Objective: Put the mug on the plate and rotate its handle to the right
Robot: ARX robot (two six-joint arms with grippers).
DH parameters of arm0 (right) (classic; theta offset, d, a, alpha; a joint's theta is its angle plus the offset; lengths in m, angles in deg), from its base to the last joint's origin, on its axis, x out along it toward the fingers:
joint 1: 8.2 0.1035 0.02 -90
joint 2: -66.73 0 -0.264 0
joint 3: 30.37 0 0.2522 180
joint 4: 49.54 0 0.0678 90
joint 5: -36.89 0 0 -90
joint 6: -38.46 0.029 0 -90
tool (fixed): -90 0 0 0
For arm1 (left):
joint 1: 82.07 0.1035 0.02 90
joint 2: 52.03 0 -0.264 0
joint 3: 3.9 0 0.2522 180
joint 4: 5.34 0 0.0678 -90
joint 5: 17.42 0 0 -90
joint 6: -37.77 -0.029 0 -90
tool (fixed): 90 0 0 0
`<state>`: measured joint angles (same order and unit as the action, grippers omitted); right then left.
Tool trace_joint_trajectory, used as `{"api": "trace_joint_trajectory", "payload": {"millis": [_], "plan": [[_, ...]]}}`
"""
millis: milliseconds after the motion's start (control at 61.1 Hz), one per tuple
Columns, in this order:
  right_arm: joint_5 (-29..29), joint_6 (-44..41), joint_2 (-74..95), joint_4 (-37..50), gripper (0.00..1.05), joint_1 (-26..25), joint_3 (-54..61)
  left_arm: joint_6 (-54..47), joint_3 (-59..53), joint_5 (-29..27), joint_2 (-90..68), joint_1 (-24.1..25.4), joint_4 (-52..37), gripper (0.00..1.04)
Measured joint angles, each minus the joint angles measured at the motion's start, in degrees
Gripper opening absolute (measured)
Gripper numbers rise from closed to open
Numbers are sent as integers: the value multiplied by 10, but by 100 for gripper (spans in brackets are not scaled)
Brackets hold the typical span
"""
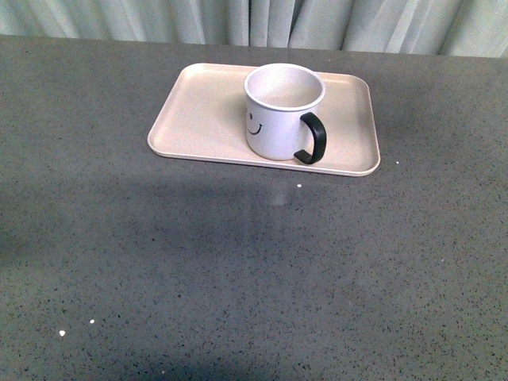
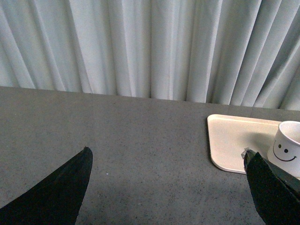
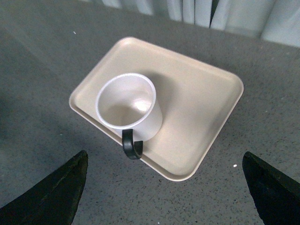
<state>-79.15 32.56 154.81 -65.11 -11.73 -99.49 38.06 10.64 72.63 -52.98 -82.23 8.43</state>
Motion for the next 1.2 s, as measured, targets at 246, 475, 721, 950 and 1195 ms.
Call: {"api": "trace_joint_trajectory", "payload": {"millis": [246,475,721,950,1195], "plan": [[48,65,198,-89,95,71,-169,0,0,0,0,0,0,95],[90,83,263,-116,96,96,-248,0,0,0,0,0,0,95],[133,84,325,-145,95,121,-307,0,0,0,0,0,0,95],[158,84,367,-161,95,137,-353,0,0,0,0,0,0,95],[181,83,396,-181,59,146,-393,0,0,0,0,0,0,95]]}}
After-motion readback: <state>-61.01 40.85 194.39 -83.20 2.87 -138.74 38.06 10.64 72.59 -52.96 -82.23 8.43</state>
